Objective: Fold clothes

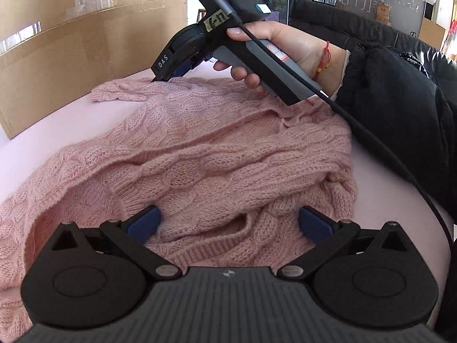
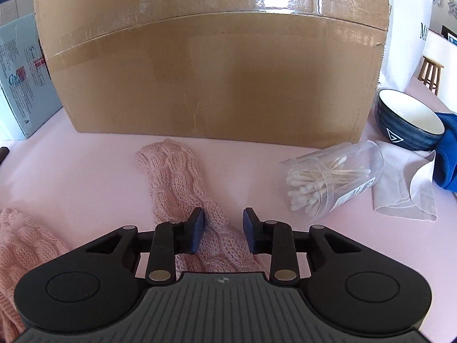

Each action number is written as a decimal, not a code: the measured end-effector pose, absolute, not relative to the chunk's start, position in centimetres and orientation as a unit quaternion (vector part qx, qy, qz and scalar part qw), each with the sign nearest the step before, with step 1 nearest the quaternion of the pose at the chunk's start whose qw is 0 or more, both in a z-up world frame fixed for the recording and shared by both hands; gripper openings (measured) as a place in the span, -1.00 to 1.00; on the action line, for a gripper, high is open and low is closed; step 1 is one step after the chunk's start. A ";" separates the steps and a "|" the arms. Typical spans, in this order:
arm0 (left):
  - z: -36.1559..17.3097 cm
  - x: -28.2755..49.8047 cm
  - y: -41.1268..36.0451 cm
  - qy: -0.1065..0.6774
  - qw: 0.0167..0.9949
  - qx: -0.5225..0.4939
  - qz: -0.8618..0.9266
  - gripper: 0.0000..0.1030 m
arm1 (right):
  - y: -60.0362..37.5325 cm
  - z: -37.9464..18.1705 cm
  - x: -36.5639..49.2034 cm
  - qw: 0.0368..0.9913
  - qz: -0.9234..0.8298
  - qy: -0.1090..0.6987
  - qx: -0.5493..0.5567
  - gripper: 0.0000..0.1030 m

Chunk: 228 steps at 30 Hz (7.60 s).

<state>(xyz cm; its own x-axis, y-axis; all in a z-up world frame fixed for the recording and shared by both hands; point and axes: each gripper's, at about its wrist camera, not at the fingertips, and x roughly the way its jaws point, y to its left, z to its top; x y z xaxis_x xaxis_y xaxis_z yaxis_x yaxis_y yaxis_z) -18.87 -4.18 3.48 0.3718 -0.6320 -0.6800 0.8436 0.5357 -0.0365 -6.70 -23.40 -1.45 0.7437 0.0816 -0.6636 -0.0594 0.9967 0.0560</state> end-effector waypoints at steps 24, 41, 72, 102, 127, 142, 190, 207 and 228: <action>5.9 -16.9 0.2 0.329 0.824 0.087 -0.453 1.00 | -17.2 5.6 -22.8 0.969 0.158 0.139 -0.127 -0.90; 8.2 -16.5 6.9 0.253 0.869 -0.005 -0.426 1.00 | -13.8 2.3 -33.7 0.891 0.355 0.051 -0.277 0.31; 6.0 -18.3 12.9 0.178 0.975 0.075 -0.110 1.00 | -30.9 0.8 -33.4 0.890 0.028 0.244 0.383 0.75; 2.6 -11.7 25.2 0.291 0.952 0.080 0.051 1.00 | -30.3 -1.1 -34.0 0.925 -0.131 0.211 0.287 -0.82; 4.0 -25.8 6.0 0.283 0.832 0.336 -0.339 0.15 | -15.2 2.0 -38.2 0.956 0.182 0.218 -0.074 -0.05; 3.2 -25.4 6.1 0.268 0.816 0.442 -0.258 -0.63 | -9.5 -1.1 -37.4 0.937 0.235 0.225 -0.128 0.24; 6.7 -22.5 6.3 0.463 0.796 0.269 -0.281 -0.88 | -11.9 -2.2 -35.1 0.936 0.236 0.258 -0.037 0.48; 6.7 -14.3 8.2 0.516 0.821 0.141 -0.201 -0.86 | -10.7 -2.7 -34.6 0.931 0.217 0.282 -0.074 0.47; 7.6 -14.2 10.5 0.528 0.823 0.103 -0.182 -0.81 | -14.1 -1.9 -35.4 0.946 0.206 0.247 0.027 -0.92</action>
